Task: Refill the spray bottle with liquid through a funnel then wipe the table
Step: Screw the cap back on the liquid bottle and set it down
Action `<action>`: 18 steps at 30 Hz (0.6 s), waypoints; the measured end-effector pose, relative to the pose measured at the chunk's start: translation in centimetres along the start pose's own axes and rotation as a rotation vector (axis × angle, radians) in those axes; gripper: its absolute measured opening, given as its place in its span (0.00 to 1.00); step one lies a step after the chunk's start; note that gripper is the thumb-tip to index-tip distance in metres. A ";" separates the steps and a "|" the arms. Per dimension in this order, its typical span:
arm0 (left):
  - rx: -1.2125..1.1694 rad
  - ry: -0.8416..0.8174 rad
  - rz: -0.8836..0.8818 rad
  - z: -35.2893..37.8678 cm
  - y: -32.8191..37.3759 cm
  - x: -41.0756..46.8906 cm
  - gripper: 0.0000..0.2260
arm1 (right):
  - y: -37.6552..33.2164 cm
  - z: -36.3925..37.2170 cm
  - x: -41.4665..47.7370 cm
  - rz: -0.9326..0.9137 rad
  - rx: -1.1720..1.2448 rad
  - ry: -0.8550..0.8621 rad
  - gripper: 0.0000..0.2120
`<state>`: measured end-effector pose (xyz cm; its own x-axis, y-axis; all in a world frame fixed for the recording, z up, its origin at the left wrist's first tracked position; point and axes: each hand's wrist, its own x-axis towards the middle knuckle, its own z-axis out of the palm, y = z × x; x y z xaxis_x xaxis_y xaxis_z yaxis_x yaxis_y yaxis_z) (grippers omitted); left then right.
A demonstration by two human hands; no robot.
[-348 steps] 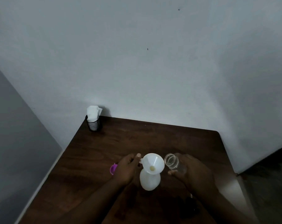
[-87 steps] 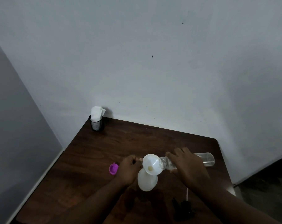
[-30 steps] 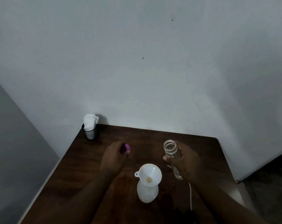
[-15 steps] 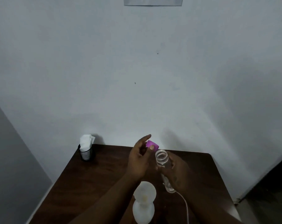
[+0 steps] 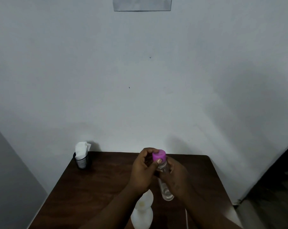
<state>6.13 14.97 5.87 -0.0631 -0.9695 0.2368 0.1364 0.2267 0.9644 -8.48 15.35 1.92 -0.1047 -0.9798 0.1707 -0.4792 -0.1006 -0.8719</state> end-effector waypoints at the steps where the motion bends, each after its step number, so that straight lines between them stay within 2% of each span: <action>1: 0.010 -0.009 0.002 0.1 0.1 -0.1 0.12 | -0.2 -0.2 -0.1 -0.002 0.008 -0.009 0.21; 3: 0.032 -0.022 0.000 0.1 0.1 -0.3 0.12 | -0.4 -0.4 -0.1 0.000 0.016 -0.019 0.22; 6: 0.066 -0.044 -0.001 0.2 0.1 -0.7 0.11 | -0.2 -0.4 -0.2 0.021 0.036 0.002 0.17; 8: 0.077 -0.048 0.005 0.3 0.1 -0.8 0.11 | -0.2 -0.4 -0.2 0.011 0.025 -0.009 0.20; 11: 0.074 -0.029 -0.007 0.9 0.5 -1.1 0.11 | -0.2 -0.6 -0.4 0.011 0.019 0.010 0.23; 15: 0.188 0.043 0.040 1.7 0.6 -0.7 0.16 | -0.5 -0.8 -0.7 0.009 0.020 0.030 0.20; 18: 0.196 0.027 0.056 2.1 0.9 -0.5 0.15 | -0.8 -1.3 -0.8 0.019 0.024 0.017 0.19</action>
<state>4.25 15.88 6.85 -0.0342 -0.9565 0.2897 -0.0559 0.2913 0.9550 -9.20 16.48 3.06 -0.1285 -0.9784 0.1619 -0.4558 -0.0868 -0.8859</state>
